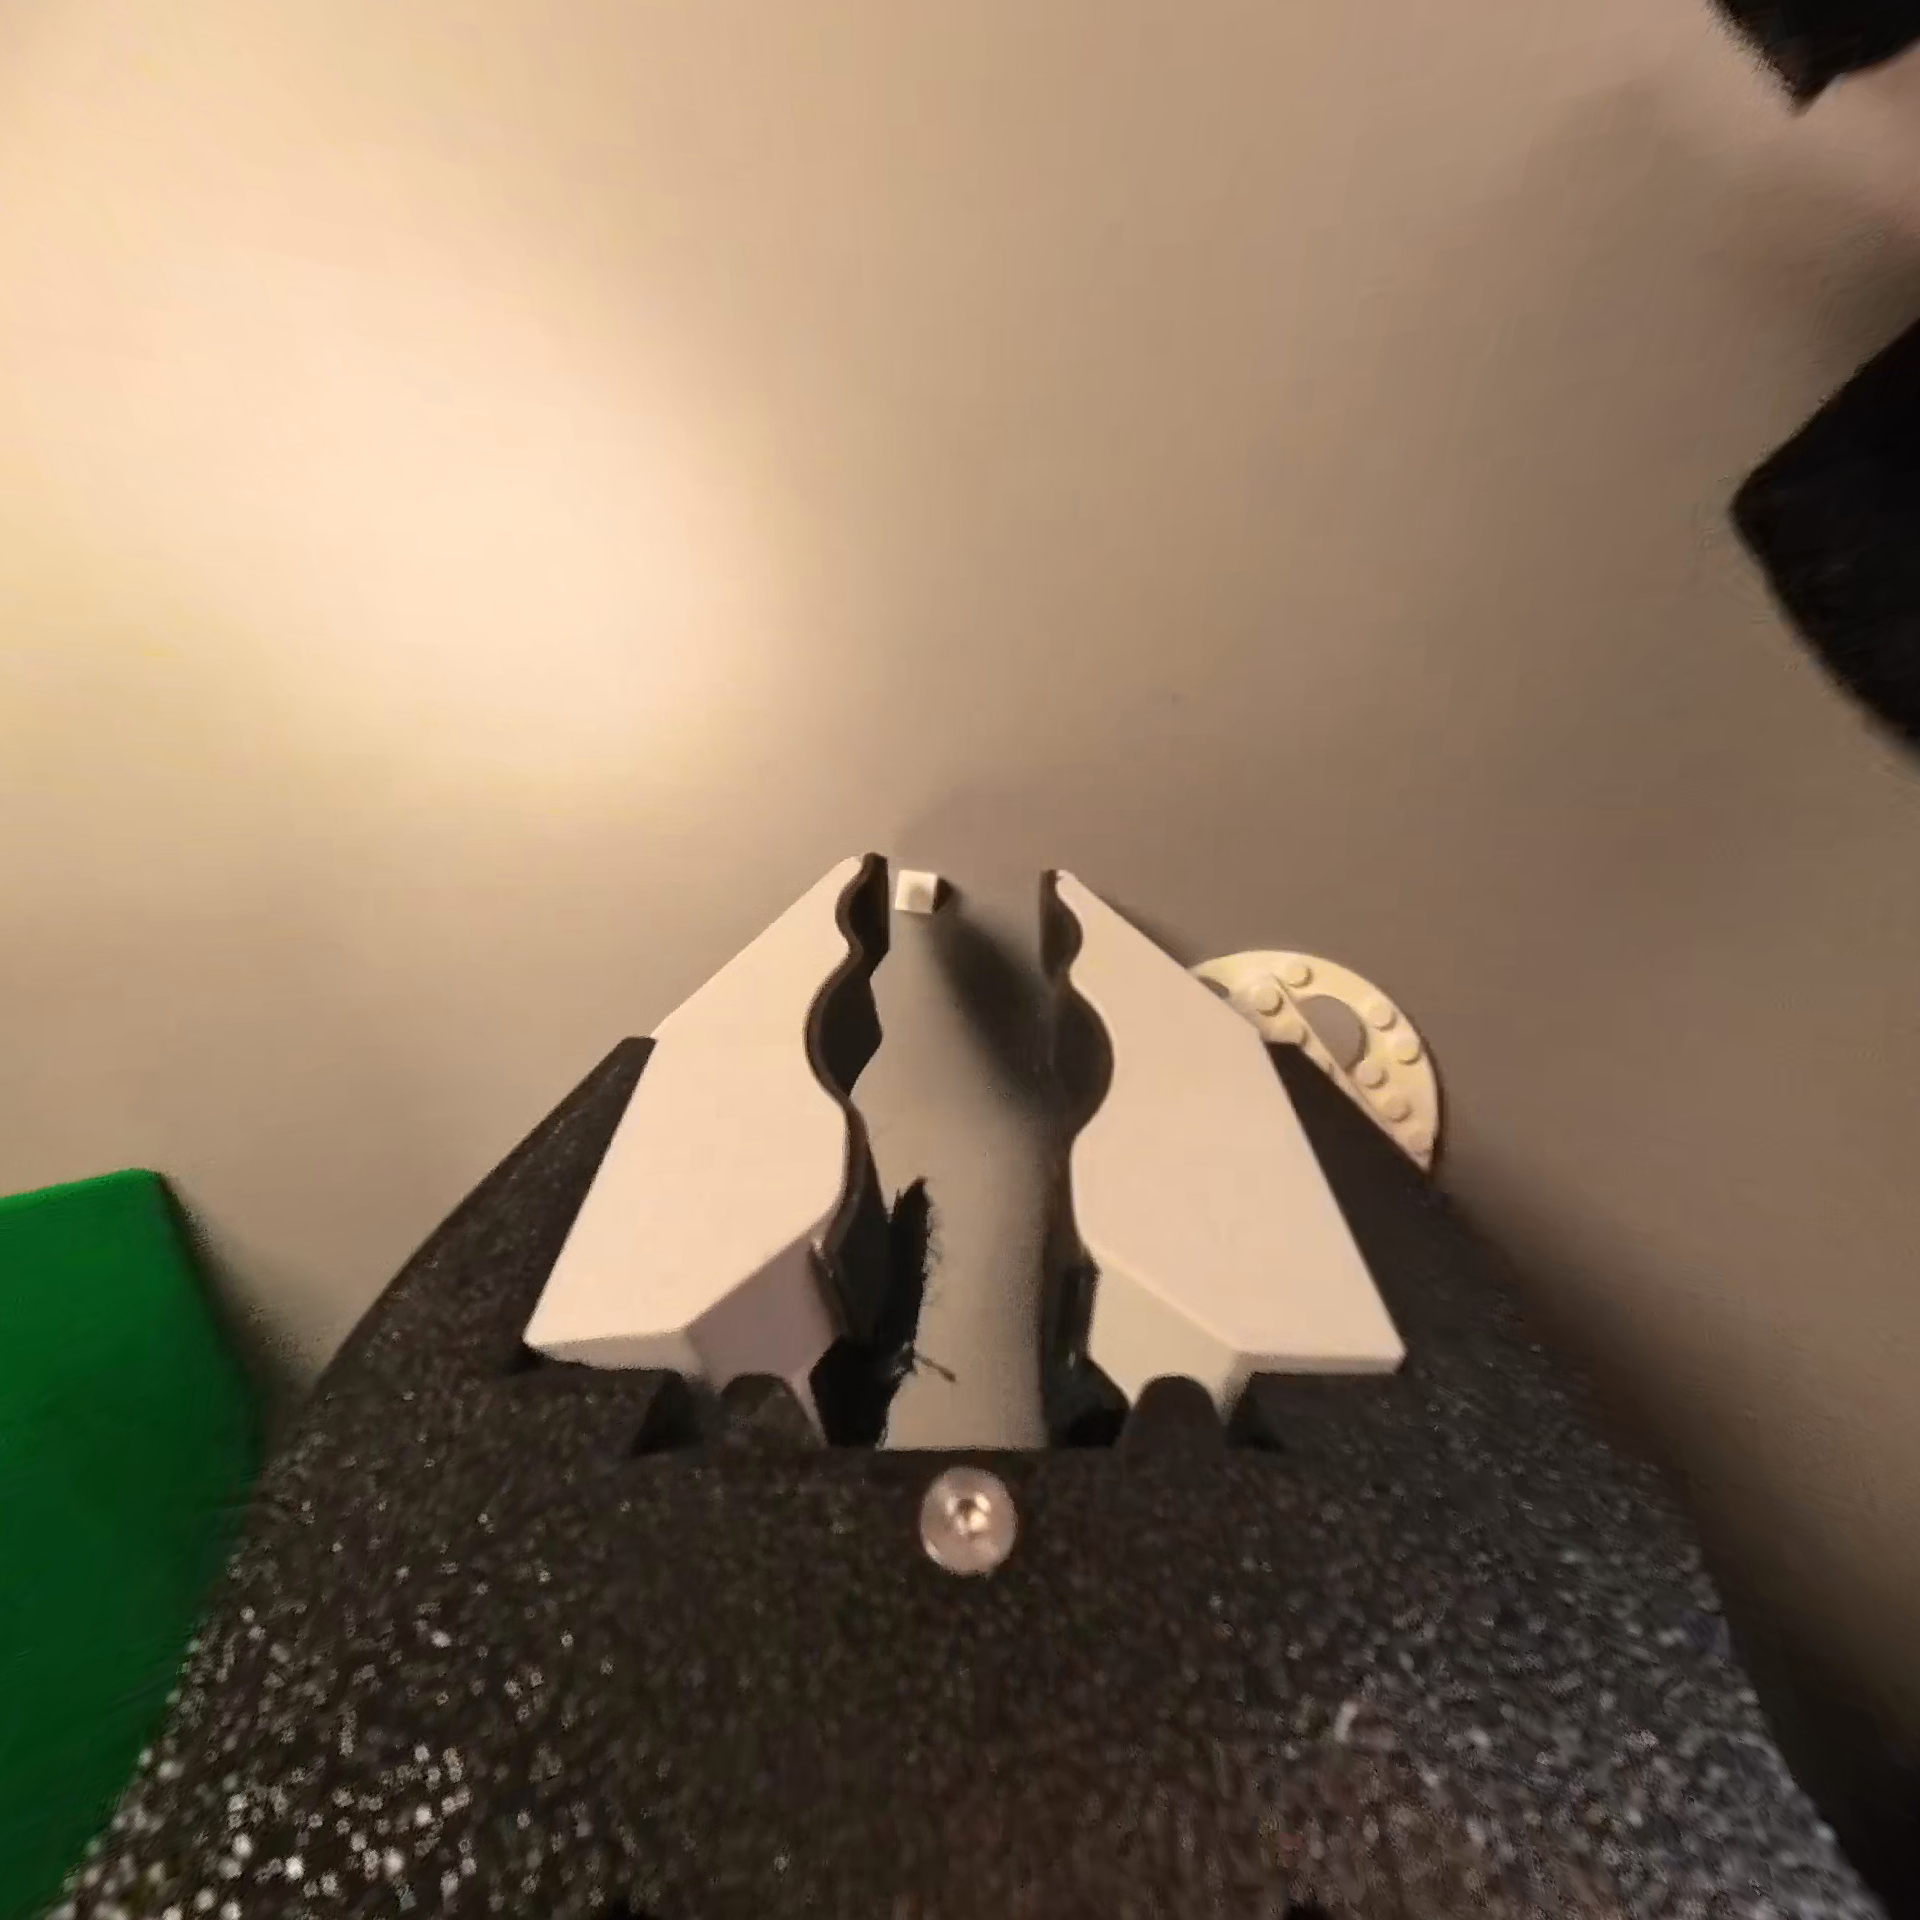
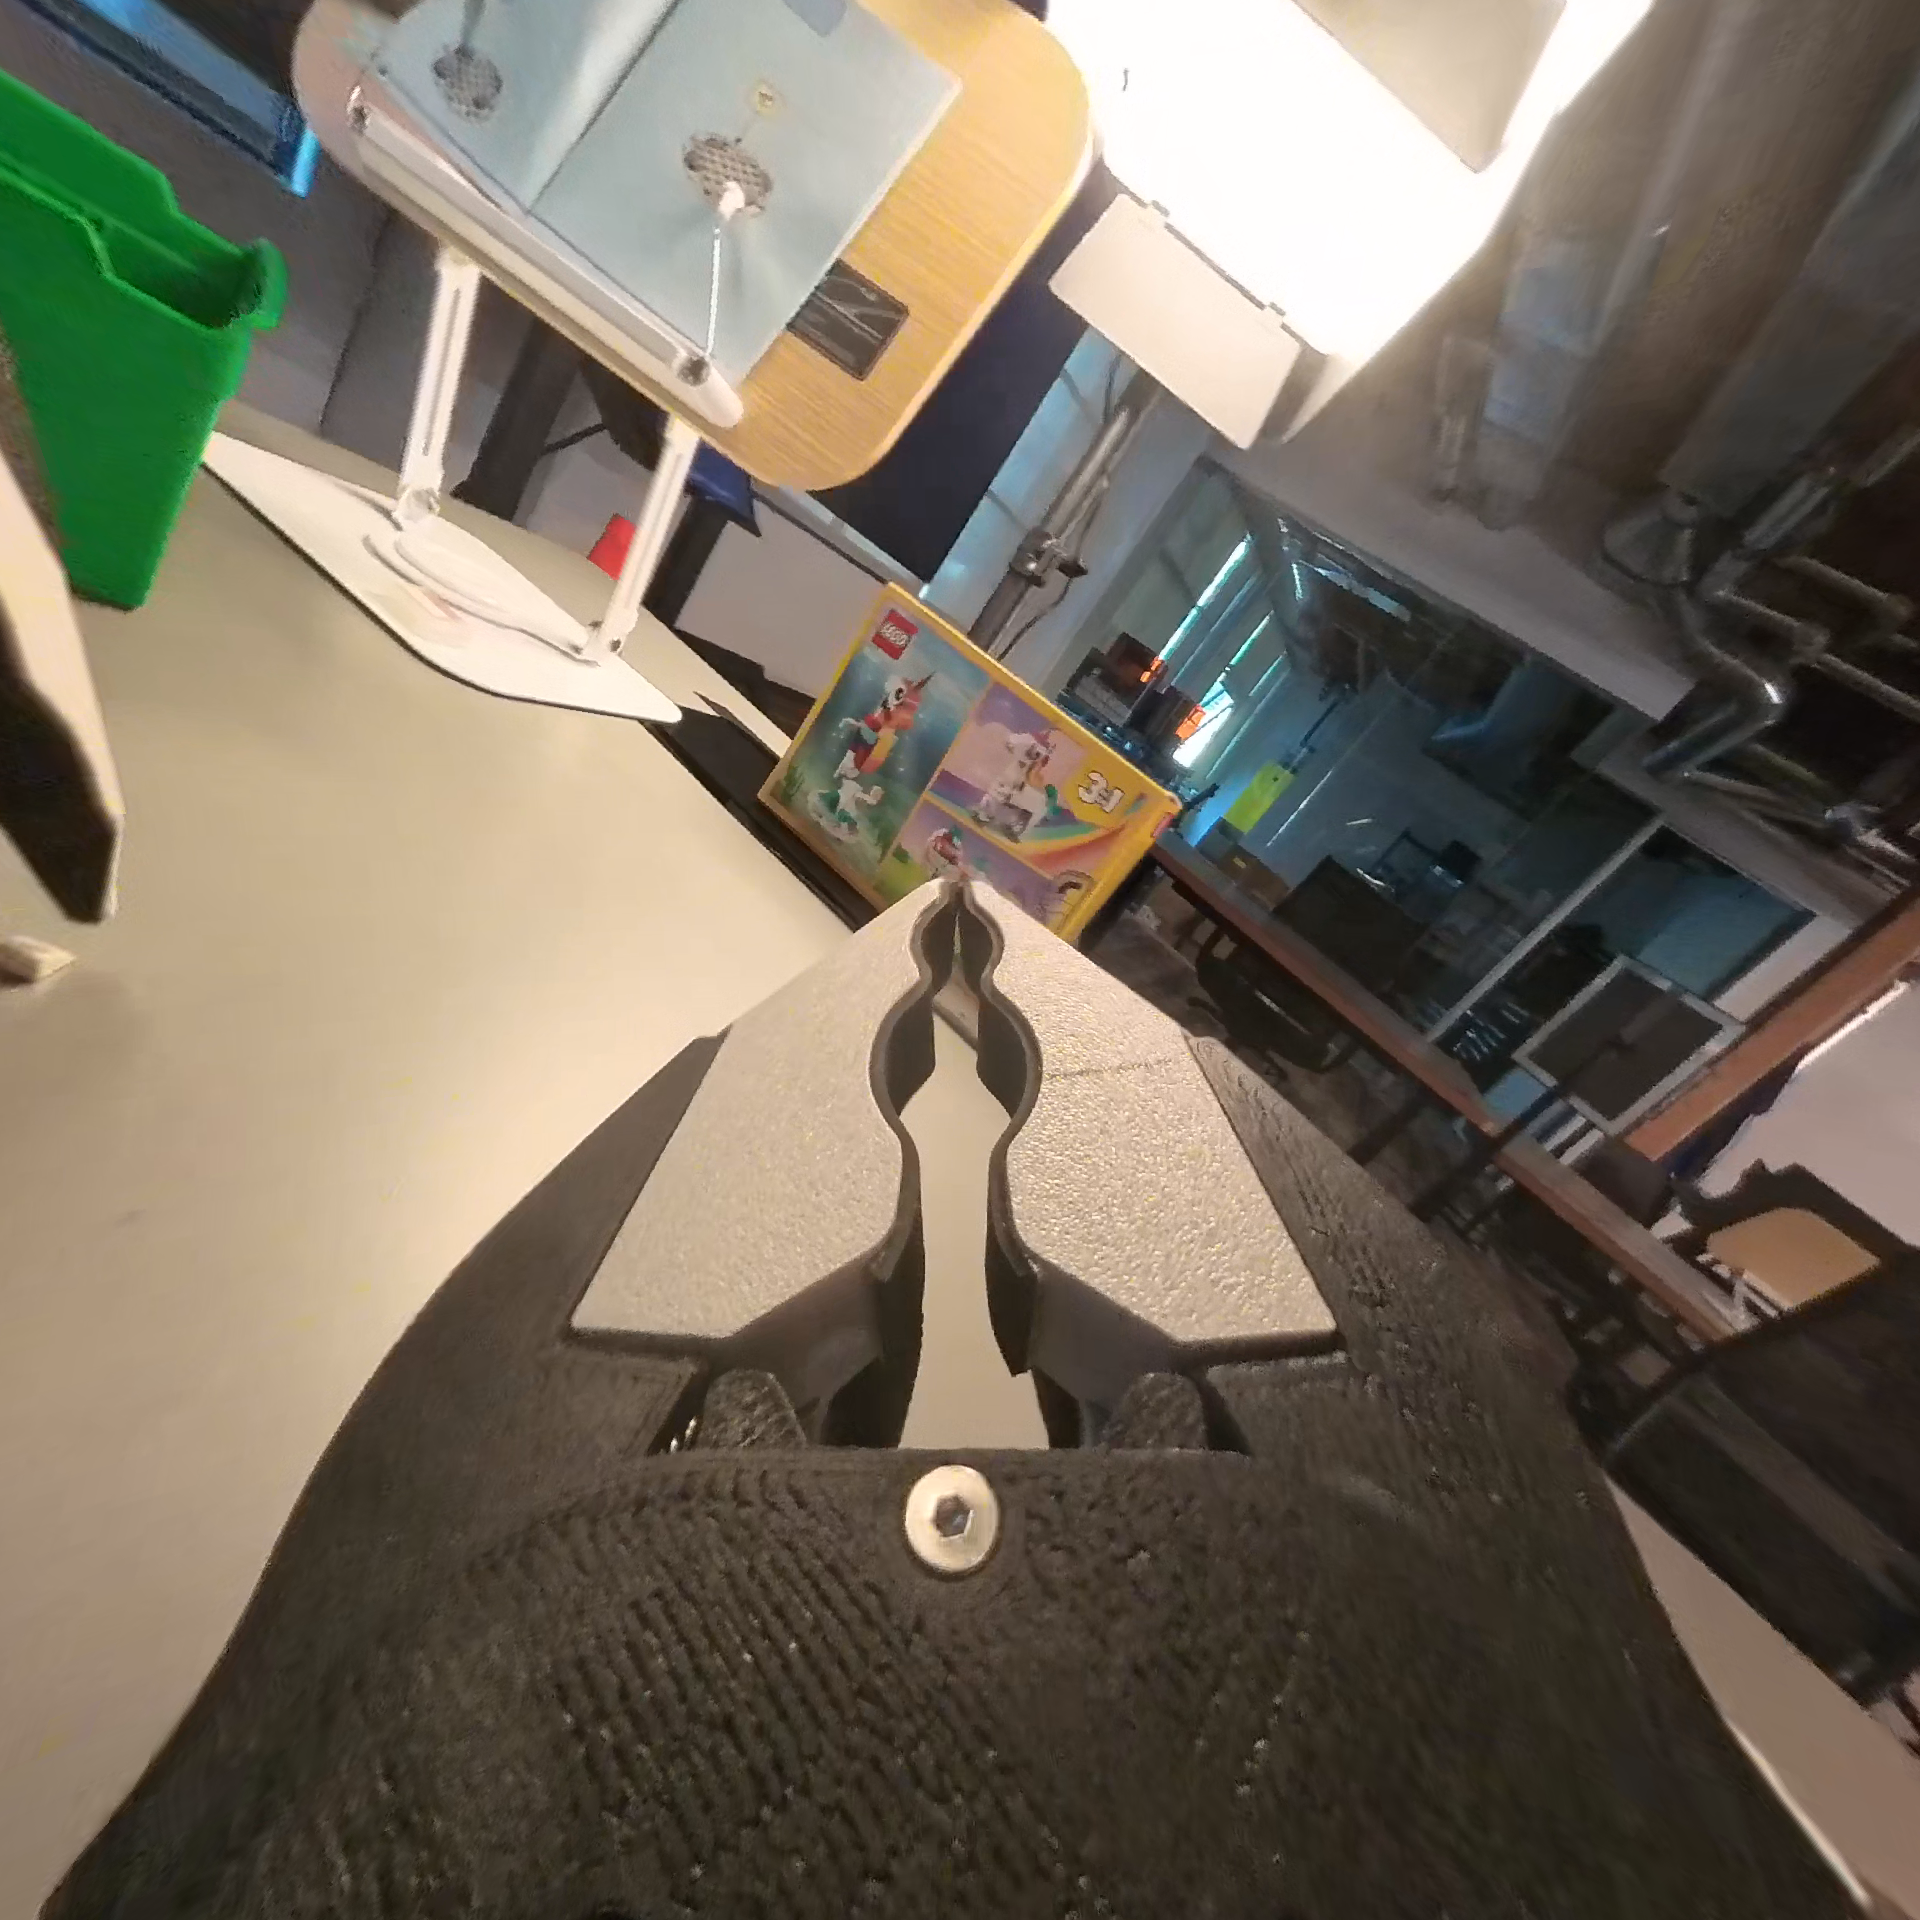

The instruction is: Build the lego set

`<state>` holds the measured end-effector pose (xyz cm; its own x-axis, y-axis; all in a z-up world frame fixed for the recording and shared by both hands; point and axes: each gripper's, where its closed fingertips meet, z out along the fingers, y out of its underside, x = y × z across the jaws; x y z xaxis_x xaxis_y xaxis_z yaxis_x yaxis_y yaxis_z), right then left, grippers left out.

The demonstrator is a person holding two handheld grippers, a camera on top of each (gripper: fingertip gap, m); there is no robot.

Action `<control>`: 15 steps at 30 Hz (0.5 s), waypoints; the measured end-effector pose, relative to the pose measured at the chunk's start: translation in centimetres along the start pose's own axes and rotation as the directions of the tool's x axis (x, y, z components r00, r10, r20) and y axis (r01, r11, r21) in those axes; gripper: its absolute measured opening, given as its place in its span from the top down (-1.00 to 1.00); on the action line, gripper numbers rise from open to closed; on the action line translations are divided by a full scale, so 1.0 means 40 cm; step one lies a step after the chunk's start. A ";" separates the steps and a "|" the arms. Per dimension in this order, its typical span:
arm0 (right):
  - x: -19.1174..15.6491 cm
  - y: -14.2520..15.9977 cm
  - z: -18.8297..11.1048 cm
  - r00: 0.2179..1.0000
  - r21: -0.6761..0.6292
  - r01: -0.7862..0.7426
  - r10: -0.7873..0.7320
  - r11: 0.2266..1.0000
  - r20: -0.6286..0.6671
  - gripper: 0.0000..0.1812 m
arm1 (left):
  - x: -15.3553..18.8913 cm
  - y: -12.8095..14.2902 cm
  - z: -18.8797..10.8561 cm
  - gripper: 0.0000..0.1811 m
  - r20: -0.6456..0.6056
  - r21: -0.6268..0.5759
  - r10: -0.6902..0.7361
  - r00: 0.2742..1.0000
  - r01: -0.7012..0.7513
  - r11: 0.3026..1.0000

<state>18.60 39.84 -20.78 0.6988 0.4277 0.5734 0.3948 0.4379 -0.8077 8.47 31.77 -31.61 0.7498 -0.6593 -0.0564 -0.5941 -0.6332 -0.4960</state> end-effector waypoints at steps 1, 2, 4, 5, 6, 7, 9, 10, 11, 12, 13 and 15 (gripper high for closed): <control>-0.008 0.000 0.001 1.000 -0.004 0.015 -0.015 1.000 0.010 1.00 | 0.000 -0.002 -0.005 0.68 -0.028 0.010 -0.028 0.999 0.028 1.000; -0.016 0.001 0.003 0.999 -0.008 0.028 -0.028 1.000 0.020 1.00 | -0.003 -0.008 -0.012 0.65 -0.047 0.029 -0.051 0.998 0.052 0.998; -0.031 0.006 0.005 0.998 -0.022 0.045 -0.044 0.999 0.043 1.00 | -0.015 -0.018 -0.029 0.65 -0.070 0.072 -0.083 0.994 0.088 0.994; -0.035 0.011 0.006 0.998 -0.036 0.047 -0.046 0.998 0.046 1.00 | -0.023 -0.022 -0.037 0.65 -0.077 0.088 -0.094 0.993 0.101 0.991; -0.038 0.014 0.006 0.998 -0.045 0.046 -0.044 0.998 0.052 0.99 | -0.031 -0.029 -0.047 0.65 -0.082 0.113 -0.107 0.991 0.116 0.987; -0.045 0.014 0.006 0.997 -0.044 0.038 -0.034 0.998 0.073 0.98 | -0.038 -0.039 -0.060 0.65 -0.088 0.147 -0.122 0.989 0.134 0.980; -0.084 0.008 0.001 0.984 -0.036 -0.016 0.022 0.999 0.179 0.97 | -0.045 -0.057 -0.091 0.62 -0.104 0.220 -0.141 0.985 0.161 0.962; -0.120 0.007 -0.007 0.959 -0.044 -0.052 0.062 0.998 0.277 0.92 | -0.044 -0.061 -0.107 0.61 -0.109 0.257 -0.140 0.984 0.164 0.952; -0.155 0.009 -0.017 0.925 -0.069 -0.066 0.087 0.995 0.369 0.90 | -0.042 -0.061 -0.123 0.61 -0.112 0.288 -0.134 0.985 0.161 0.944; -0.185 0.014 -0.029 0.888 -0.104 -0.058 0.099 0.993 0.449 0.89 | -0.037 -0.055 -0.138 0.62 -0.114 0.314 -0.123 0.986 0.153 0.937; -0.221 0.011 -0.048 0.832 -0.137 -0.068 0.132 0.988 0.539 0.84 | -0.033 -0.047 -0.153 0.63 -0.117 0.338 -0.113 0.987 0.147 0.930; -0.303 -0.019 -0.108 0.656 -0.208 -0.119 0.234 0.971 0.718 0.72 | -0.026 -0.023 -0.177 0.64 -0.131 0.365 -0.113 0.985 0.154 0.918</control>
<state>12.41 30.89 -27.72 0.1225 0.9505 0.2854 0.4246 0.2097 -0.8808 6.16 30.18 -24.98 0.7675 -0.6307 0.1145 -0.3237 -0.5354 -0.7801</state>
